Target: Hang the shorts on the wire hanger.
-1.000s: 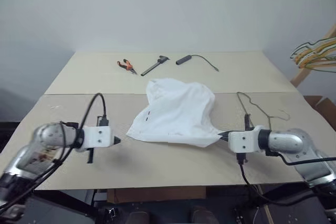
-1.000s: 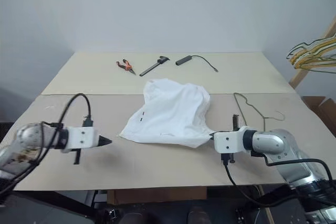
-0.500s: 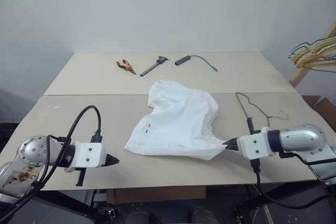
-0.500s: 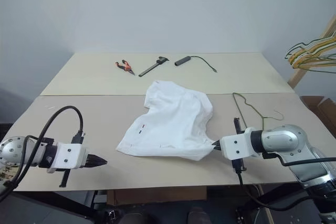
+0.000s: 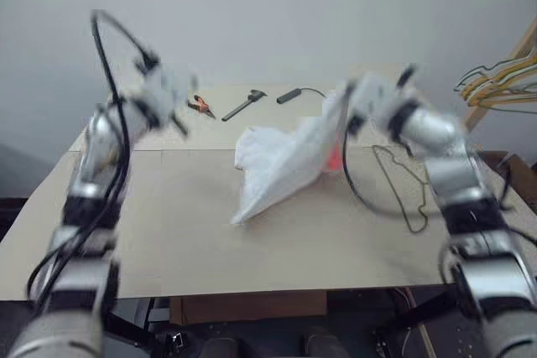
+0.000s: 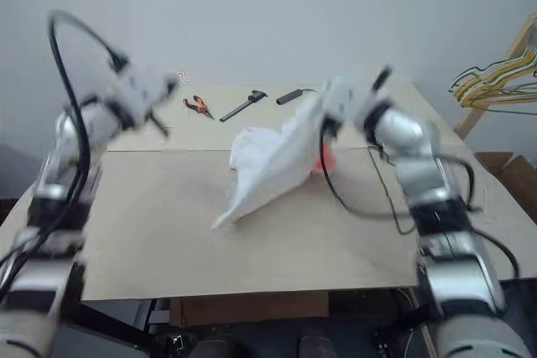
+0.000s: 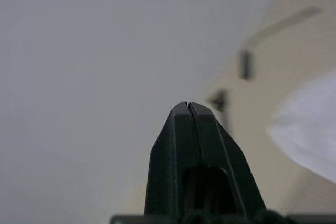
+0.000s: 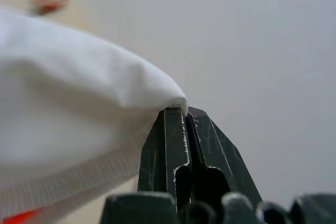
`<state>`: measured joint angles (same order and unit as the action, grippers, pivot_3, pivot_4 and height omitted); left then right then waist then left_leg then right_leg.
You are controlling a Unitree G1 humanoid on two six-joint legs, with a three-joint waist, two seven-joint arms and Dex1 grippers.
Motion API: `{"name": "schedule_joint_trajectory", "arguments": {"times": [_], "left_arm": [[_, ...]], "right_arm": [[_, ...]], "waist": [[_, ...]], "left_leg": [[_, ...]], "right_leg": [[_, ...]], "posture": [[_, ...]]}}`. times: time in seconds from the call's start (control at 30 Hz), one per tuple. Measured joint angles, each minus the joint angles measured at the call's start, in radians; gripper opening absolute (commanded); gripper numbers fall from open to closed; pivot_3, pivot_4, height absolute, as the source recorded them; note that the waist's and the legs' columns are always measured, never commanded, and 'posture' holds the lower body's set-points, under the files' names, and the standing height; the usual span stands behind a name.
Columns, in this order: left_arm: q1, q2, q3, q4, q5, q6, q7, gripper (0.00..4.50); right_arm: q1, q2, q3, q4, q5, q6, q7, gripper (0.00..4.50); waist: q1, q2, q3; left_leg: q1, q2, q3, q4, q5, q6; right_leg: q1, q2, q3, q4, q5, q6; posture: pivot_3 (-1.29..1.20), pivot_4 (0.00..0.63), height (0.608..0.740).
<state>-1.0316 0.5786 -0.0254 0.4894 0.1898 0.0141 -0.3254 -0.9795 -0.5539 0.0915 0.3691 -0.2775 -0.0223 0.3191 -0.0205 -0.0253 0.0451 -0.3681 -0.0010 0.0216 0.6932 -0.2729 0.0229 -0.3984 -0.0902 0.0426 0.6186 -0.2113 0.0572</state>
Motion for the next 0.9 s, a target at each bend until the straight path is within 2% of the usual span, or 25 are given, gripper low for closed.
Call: {"name": "schedule_joint_trajectory", "arguments": {"times": [0.07,0.13,0.27,0.33,0.43,0.6,0.77,0.9], "left_arm": [[-0.176,-0.02,0.025,0.144,0.037,-0.035,0.191,0.02],[-0.257,-0.022,0.05,0.223,0.042,-0.082,0.263,0.02],[-0.232,-0.036,0.044,0.227,0.021,-0.143,0.207,0.02],[-0.165,-0.062,0.021,0.225,0.008,-0.144,0.154,0.02],[0.114,-0.13,-0.016,-0.146,-0.139,-0.002,-0.063,0.02],[0.231,-0.18,-0.053,-0.419,-0.263,0.208,-0.184,0.02],[0.311,-0.266,-0.081,-0.698,-0.45,0.458,-0.246,0.02],[0.379,-0.313,-0.153,-0.799,-0.508,0.619,-0.235,0.88]], "right_arm": [[-0.117,0.028,-0.042,0.087,-0.016,-0.022,-0.154,0.0],[-0.155,0.024,-0.062,0.133,-0.017,-0.048,-0.198,0.0],[-0.115,0.02,-0.047,0.157,-0.019,-0.076,-0.173,0.0],[-0.068,0.027,-0.018,0.167,-0.022,-0.08,-0.149,0.0],[0.03,-0.015,0.017,0.072,-0.025,-0.112,-0.055,0.0],[0.011,-0.022,0.043,-0.016,-0.029,-0.125,0.015,0.0],[-0.07,-0.02,0.05,-0.077,-0.046,-0.08,0.052,0.0],[-0.116,-0.008,0.056,-0.126,-0.058,-0.041,0.073,0.0]], "waist": [[-0.002,0.0,-0.003],[-0.005,0.0,-0.013],[-0.023,0.001,-0.019],[-0.042,0.001,-0.019],[-0.069,0.001,-0.019],[-0.103,0.002,-0.018],[-0.108,0.003,-0.019],[-0.11,0.003,-0.018]], "left_leg": [[-0.009,-0.002,-0.004,-0.006,0.003,-0.005],[-0.015,-0.003,-0.003,-0.011,0.004,-0.011],[-0.017,-0.004,0.003,-0.015,0.0,-0.009],[-0.025,-0.006,0.003,-0.011,-0.001,-0.007],[-0.026,-0.004,0.001,-0.009,-0.001,-0.006],[-0.023,-0.002,0.001,-0.007,-0.003,0.0],[-0.004,-0.002,0.001,-0.007,-0.003,0.002],[0.004,-0.001,0.002,-0.006,-0.002,0.002]], "right_leg": [[-0.014,-0.002,0.001,0.006,0.0,0.0],[-0.025,-0.003,0.001,0.009,0.0,0.0],[-0.026,-0.004,-0.002,0.007,0.0,0.0],[-0.029,-0.007,-0.001,-0.002,-0.002,0.003],[-0.028,-0.007,0.0,-0.004,-0.001,0.006],[-0.026,-0.004,0.003,0.0,-0.001,0.004],[-0.01,-0.004,0.007,0.004,-0.001,0.004],[-0.003,-0.002,0.008,0.004,-0.002,0.004]], "posture": [[-0.05,0.0,0.74],[-0.05,0.0,0.74],[-0.05,0.0,0.74],[-0.05,0.0,0.74],[-0.06,0.0,0.74],[-0.07,0.0,0.74],[-0.1,0.0,0.74],[-0.11,0.0,0.74]]}}
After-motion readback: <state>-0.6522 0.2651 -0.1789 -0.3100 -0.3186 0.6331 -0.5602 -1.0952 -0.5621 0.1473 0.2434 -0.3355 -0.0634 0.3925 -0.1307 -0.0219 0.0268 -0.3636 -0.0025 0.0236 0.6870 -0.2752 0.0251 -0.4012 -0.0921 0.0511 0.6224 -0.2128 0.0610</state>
